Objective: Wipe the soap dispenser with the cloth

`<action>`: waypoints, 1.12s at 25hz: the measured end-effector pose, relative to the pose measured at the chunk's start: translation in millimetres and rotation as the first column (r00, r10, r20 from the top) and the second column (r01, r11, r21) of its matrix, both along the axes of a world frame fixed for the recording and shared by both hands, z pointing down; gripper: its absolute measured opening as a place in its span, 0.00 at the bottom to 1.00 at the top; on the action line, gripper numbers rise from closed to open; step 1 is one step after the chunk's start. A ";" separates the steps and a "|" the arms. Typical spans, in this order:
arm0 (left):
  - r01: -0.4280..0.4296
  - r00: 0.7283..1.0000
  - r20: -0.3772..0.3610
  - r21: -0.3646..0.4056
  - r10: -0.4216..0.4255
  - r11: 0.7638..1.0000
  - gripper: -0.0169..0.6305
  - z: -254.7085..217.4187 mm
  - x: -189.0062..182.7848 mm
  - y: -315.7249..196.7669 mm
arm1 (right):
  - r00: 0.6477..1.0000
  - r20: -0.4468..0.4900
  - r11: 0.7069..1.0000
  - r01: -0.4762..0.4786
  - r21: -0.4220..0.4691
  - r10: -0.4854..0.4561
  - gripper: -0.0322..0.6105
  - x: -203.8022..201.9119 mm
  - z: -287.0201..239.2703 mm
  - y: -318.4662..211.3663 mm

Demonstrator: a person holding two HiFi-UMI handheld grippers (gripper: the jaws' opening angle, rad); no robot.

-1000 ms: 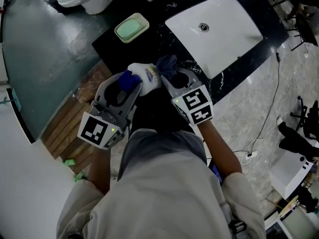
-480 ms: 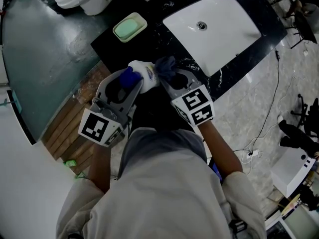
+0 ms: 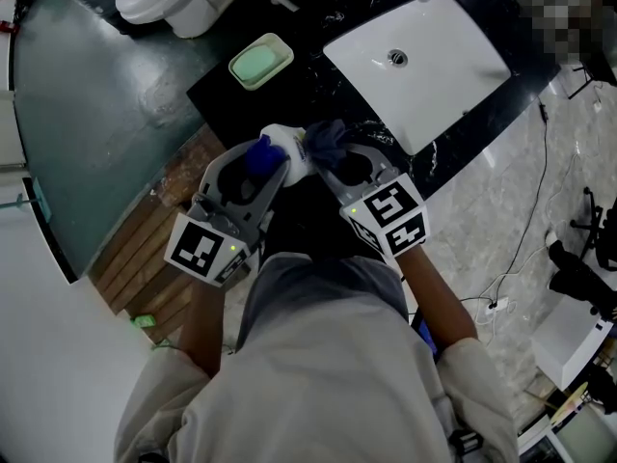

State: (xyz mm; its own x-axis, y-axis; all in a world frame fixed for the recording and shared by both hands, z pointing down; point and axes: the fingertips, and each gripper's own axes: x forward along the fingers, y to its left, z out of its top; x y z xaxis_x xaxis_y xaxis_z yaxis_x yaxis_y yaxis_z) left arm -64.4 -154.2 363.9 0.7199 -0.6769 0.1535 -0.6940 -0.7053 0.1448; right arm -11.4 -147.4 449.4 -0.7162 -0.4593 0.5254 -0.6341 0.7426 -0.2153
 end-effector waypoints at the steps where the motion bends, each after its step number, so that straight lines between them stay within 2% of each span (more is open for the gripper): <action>1: 0.000 1.000 -0.001 0.000 0.000 1.000 0.24 0.0 0.0 0.0 | 1.000 0.002 1.000 0.005 0.003 -0.005 0.17 -0.9 -2.9 0.7; 28: -0.005 1.000 -0.012 -0.004 0.005 1.000 0.24 -1.2 3.4 -0.8 | 0.992 0.114 0.998 0.052 0.022 -0.054 0.17 -11.2 -58.0 11.2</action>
